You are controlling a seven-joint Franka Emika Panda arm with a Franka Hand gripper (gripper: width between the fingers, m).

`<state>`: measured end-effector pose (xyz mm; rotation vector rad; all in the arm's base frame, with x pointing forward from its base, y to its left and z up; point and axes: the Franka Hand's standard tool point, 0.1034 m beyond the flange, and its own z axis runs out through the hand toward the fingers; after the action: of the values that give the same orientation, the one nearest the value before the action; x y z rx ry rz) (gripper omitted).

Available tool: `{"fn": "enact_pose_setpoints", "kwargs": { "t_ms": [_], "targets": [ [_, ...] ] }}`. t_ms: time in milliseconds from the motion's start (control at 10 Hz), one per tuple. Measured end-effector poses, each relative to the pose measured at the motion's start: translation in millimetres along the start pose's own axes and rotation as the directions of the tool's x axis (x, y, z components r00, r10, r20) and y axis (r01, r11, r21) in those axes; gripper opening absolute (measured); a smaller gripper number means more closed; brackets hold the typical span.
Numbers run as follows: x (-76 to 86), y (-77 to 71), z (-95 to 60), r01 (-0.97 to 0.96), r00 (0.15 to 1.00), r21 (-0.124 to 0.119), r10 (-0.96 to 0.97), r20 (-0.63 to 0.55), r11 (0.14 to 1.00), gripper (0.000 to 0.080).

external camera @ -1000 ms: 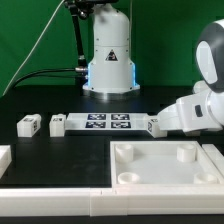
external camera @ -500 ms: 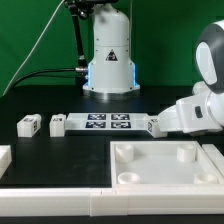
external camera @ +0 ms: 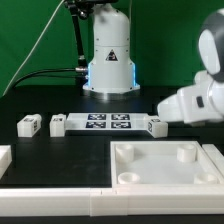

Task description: Assemble one leg

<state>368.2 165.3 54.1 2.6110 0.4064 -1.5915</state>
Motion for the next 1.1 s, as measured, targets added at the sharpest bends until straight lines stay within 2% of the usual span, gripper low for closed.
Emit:
{"fn": "enact_pose_setpoints", "kwargs": {
  "t_ms": [100, 200, 500, 600, 800, 1000, 1100],
  "targets": [
    [-14.1, 2.9, -11.7, 0.008, 1.0, -0.004, -0.008, 0.002, 1.0, 0.0287],
    [-21.6, 4.5, -19.0, 0.015, 1.0, -0.007, -0.015, -0.005, 1.0, 0.0288],
    [-14.0, 3.1, -19.1, 0.015, 0.999, -0.007, -0.016, -0.052, 1.0, 0.0288],
    [-5.5, 2.9, -24.5, 0.012, 0.99, -0.005, -0.013, -0.14, 1.0, 0.0288],
    [-3.2, 6.1, -31.5, 0.001, 0.94, -0.013, -0.005, -0.341, 1.0, 0.0288],
    [-21.8, 26.9, -39.2, -0.009, 0.875, -0.019, -0.002, -0.485, 1.0, 0.0288],
    [-24.0, 38.0, -48.0, -0.004, 0.809, -0.027, -0.012, -0.587, 1.0, 0.0288]
  ]
}}
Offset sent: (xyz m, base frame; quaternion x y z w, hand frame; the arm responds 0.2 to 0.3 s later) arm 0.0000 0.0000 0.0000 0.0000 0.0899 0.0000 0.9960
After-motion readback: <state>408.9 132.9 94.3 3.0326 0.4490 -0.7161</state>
